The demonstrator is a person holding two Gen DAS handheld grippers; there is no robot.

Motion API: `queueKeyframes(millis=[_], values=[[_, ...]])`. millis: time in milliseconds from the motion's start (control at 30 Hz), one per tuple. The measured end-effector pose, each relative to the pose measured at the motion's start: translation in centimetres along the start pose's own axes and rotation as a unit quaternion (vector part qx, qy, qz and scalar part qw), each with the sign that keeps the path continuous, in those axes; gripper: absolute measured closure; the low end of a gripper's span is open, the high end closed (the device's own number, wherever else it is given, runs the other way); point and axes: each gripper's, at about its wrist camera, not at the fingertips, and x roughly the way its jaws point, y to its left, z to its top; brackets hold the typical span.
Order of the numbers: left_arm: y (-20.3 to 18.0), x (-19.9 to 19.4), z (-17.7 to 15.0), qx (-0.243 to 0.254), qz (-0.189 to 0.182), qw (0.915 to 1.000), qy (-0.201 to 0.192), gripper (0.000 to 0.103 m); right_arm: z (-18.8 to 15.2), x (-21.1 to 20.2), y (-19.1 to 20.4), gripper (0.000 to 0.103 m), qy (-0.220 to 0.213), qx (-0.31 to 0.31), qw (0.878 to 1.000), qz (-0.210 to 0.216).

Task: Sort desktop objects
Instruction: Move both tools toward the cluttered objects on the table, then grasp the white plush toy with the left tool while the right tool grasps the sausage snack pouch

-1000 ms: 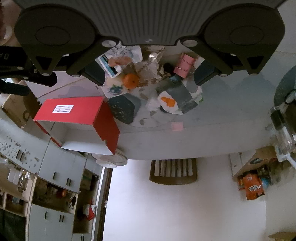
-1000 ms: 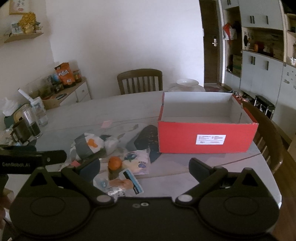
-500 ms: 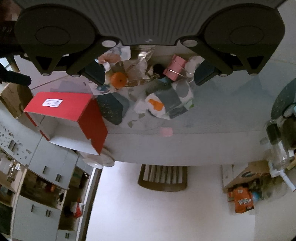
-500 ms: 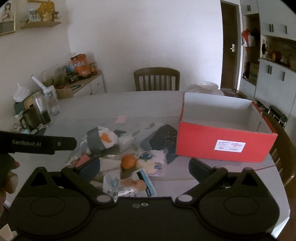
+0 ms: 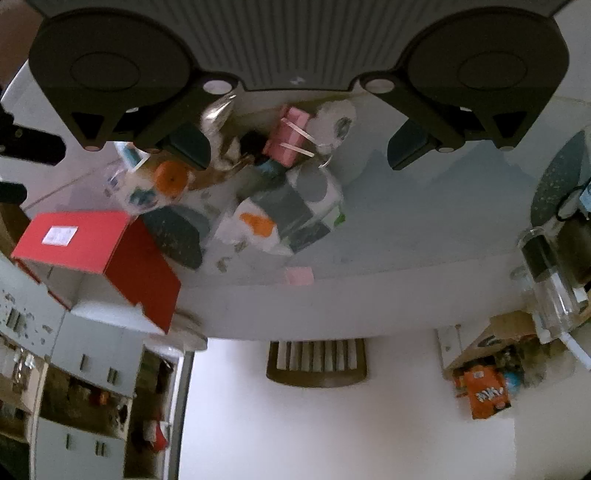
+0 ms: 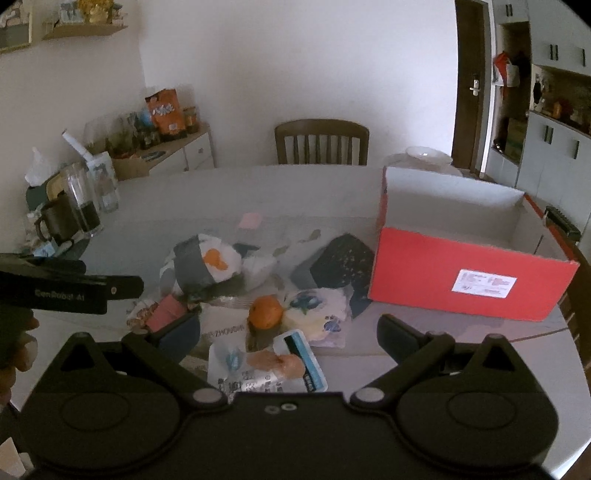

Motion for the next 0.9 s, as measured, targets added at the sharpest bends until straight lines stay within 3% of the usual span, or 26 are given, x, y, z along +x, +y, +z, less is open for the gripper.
queueKeyframes(millis=[333,900], values=[[2.9,3.4,-1.7,0.027,-0.002,0.9992,0.03,0.001,-0.8,2.2,1.1,0.001,0.029,0.008,0.999,0.013],[4.8,5.9,-2.9,0.057,-0.033,0.9962,0.057,0.01,-4.0,7.2,4.8,0.001,0.087,-0.01,0.996,-0.033]])
